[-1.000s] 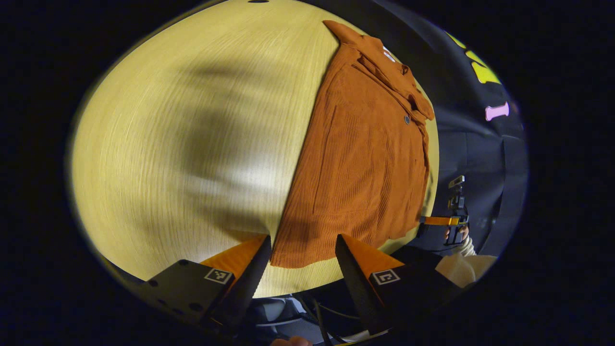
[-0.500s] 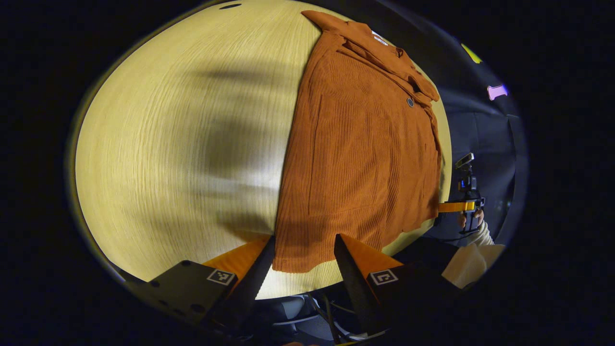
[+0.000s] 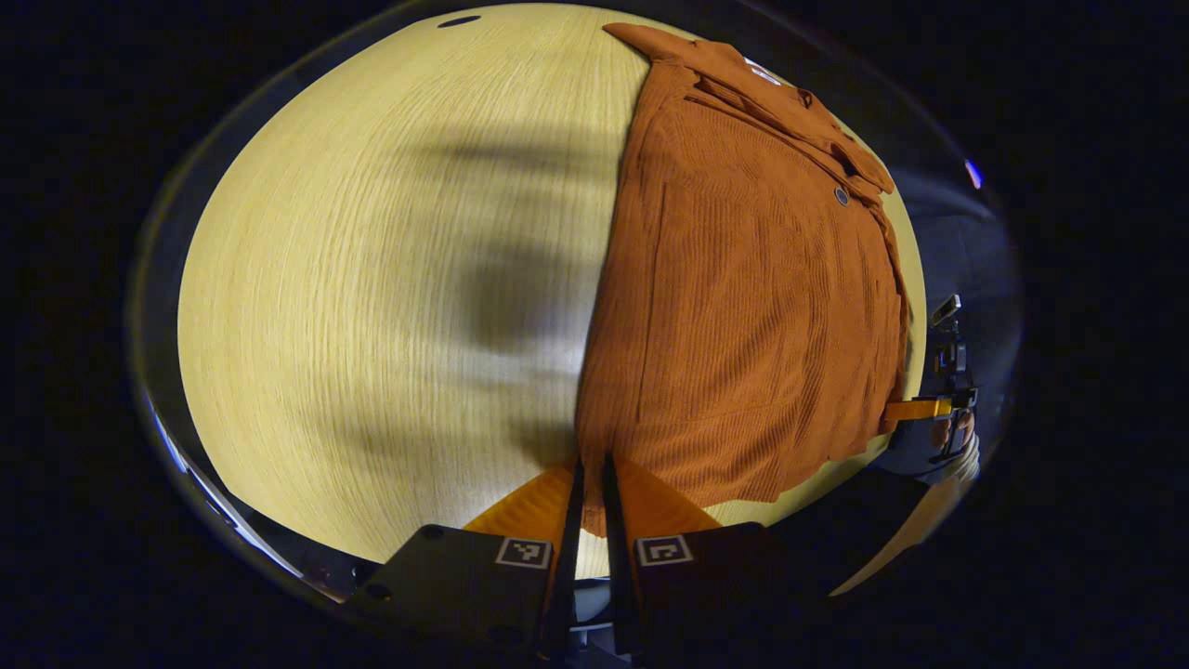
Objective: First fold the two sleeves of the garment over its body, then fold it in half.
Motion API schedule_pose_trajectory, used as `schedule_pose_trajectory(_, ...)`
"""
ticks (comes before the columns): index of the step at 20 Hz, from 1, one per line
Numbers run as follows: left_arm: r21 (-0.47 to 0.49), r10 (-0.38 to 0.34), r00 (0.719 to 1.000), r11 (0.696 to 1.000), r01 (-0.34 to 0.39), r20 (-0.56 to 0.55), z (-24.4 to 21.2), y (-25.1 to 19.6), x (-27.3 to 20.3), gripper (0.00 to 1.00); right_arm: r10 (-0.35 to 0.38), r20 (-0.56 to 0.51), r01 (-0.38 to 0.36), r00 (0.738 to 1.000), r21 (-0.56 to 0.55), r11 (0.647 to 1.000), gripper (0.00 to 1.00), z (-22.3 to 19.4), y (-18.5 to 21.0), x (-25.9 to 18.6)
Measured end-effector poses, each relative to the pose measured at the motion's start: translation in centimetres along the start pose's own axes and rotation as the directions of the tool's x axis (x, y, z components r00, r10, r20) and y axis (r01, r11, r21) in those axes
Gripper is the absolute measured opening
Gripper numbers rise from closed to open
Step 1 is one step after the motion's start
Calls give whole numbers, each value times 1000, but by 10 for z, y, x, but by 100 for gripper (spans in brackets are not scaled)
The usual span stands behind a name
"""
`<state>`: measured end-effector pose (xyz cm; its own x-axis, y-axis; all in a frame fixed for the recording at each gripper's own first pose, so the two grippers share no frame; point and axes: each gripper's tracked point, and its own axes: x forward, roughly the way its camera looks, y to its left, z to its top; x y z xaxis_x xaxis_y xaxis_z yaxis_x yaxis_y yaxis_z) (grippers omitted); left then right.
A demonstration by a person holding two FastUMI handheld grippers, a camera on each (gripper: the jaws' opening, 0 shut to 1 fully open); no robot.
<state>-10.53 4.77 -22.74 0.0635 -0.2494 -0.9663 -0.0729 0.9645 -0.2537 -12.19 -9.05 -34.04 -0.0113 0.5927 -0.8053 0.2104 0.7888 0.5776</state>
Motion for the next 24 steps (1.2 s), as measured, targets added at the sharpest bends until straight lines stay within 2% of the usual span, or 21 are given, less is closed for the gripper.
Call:
schedule_pose_trajectory(1, 12, 9, 1000, 1000, -9, 1, 0, -1, 1, 17, -6, 2, 6, 1000, -2, 1000, 13, 0, 0, 1)
schedule_pose_trajectory(2, 26, 24, 1000, 999, -24, 1, 0, -2, 2, 10, -10, 8, 10, 1000, -14, 1000, 9, 0, 1, 5)
schedule_pose_trajectory(4, 54, 59, 998, 997, -59, 7, 1, -4, 8, 5, -24, 40, 27, 999, -73, 997, 9, 1, 4, 8)
schedule_pose_trajectory(6, 94, 112, 993, 989, -114, 25, 5, -6, 9, 3, -37, 62, 45, 997, -125, 991, 3, 1, 6, 5)
schedule_pose_trajectory(8, 103, 164, 986, 981, -167, 35, 9, -8, 11, 3, -63, 63, 71, 996, -126, 990, 3, 3, 8, 6)
schedule_pose_trajectory(10, 51, 127, 991, 990, -129, 34, 11, -28, 11, 3, -117, 90, 128, 989, -124, 984, 3, 3, 7, -4)
schedule_pose_trajectory(12, 38, 86, 995, 995, -89, 58, 22, -52, 1, 3, -81, 125, 100, 989, -158, 982, 0, 7, 28, -19)
schedule_pose_trajectory(14, 54, 91, 993, 994, -95, 81, 39, -66, -22, 3, -41, 131, 62, 991, -158, 986, 0, 5, 49, -35)
schedule_pose_trajectory(18, 30, 12, 984, 999, -17, 180, 104, -112, -80, 3, 56, 184, -23, 981, -180, 983, 0, 23, 96, -71)
schedule_pose_trajectory(22, 62, -56, 952, 997, 40, 302, 196, -174, -139, 3, 151, 268, -90, 951, -226, 970, 0, 63, 151, -115)
schedule_pose_trajectory(24, 88, -97, 919, 994, 69, 383, 229, -177, -195, 3, 187, 314, -107, 931, -255, 961, 0, 93, 176, -140)
